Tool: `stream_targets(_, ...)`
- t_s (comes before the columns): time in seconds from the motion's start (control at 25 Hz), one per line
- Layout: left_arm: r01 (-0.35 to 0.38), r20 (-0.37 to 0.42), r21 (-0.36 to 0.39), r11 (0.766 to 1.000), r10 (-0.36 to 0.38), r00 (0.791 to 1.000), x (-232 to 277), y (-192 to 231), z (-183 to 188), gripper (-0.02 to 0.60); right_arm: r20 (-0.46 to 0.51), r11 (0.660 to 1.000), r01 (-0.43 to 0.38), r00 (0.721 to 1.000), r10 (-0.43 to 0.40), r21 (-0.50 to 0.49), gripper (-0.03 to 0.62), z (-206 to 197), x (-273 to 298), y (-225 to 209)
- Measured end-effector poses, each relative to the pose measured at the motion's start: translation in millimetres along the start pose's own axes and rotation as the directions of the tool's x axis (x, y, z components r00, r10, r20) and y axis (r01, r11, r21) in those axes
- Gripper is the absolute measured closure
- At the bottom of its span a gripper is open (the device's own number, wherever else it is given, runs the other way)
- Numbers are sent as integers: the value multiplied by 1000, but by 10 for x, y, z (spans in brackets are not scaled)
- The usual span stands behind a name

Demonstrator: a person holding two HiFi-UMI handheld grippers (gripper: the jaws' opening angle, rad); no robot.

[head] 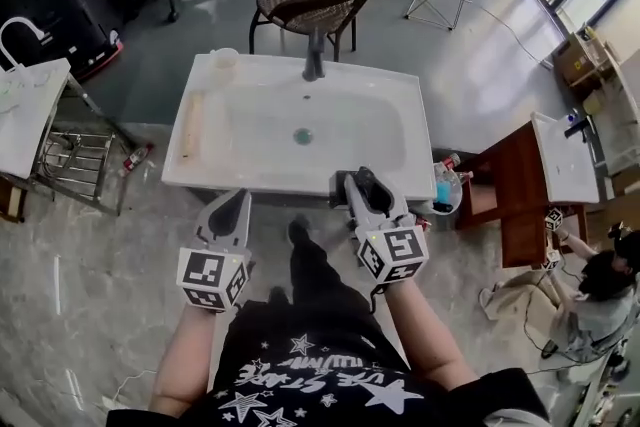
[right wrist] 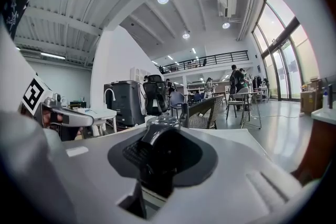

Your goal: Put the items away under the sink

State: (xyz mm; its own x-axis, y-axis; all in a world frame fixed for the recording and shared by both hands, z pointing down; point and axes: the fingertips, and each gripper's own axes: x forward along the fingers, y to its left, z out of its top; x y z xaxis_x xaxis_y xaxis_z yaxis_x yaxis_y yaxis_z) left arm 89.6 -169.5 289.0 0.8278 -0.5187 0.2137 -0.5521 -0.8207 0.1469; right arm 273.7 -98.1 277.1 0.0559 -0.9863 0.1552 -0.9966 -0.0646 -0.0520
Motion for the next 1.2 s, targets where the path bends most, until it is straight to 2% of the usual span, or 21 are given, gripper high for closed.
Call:
stream_targets(0.24,16,-29,-28,999,-17,999,-221,-174,-256,572,-52,998,-48,998,46,-27,502,-247,-366,281)
stream_targets(0.44,-21,-41,-43,999,20,999,-331,-148,-366,572,-79,997,-72,994,74,27,502,-452,-438,362)
stream_targets(0.6,-80,-55,-50,996,77,996,-415,-151,-439,572,-102,990,-128,986,133,54,502,-567,-439,394)
stream_targets(0.72,-133,-60,-55,990,129,990,-488,-231,-480,572,-95,983,-181,978,183,37,502,-594,-506,412)
stream_targets(0.96,-220,-32,-73,973,218,975,-650,-723,-512,572,-116,959,-282,954,277,-24,502,-682,-904,341)
stream_targets(1.2,-305,-36,-74,949,303,952,-926,-1084,-815,572,-159,924,-381,914,374,-18,502,-1010,-1181,398)
